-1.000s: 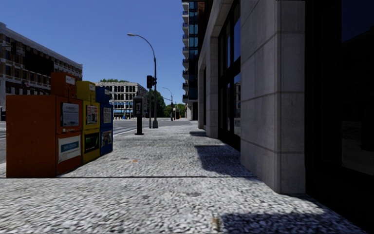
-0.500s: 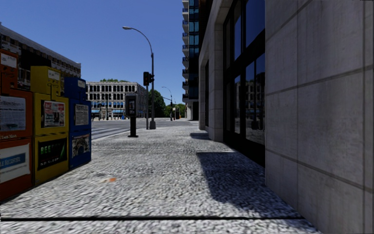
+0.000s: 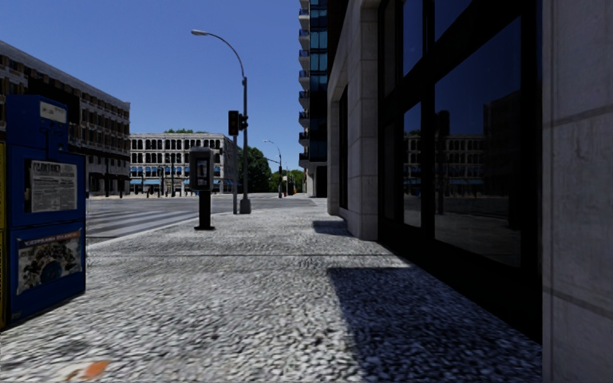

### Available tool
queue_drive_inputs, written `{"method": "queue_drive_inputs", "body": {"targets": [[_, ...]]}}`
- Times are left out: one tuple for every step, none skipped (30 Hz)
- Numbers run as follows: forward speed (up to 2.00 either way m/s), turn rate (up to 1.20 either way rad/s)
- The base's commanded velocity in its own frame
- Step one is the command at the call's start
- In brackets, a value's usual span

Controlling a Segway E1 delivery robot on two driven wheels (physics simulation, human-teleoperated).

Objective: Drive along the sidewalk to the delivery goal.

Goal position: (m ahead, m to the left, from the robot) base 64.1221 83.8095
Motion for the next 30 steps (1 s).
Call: {"method": "queue_drive_inputs", "body": {"targets": [[2.0,0.0],[2.0,0.0],[2.0,0.0],[2.0,0.0],[2.0,0.0],[2.0,0.0],[2.0,0.0],[2.0,0.0],[2.0,0.0],[2.0,0.0],[2.0,0.0],[2.0,0.0],[2.0,0.0],[2.0,0.0],[2.0,0.0],[2.0,0.0],[2.0,0.0],[2.0,0.0],[2.0,0.0],[2.0,0.0],[2.0,0.0],[2.0,0.0],[2.0,0.0],[2.0,0.0],[2.0,0.0],[2.0,0.0],[2.0,0.0],[2.0,0.0],[2.0,0.0],[2.0,0.0]]}}
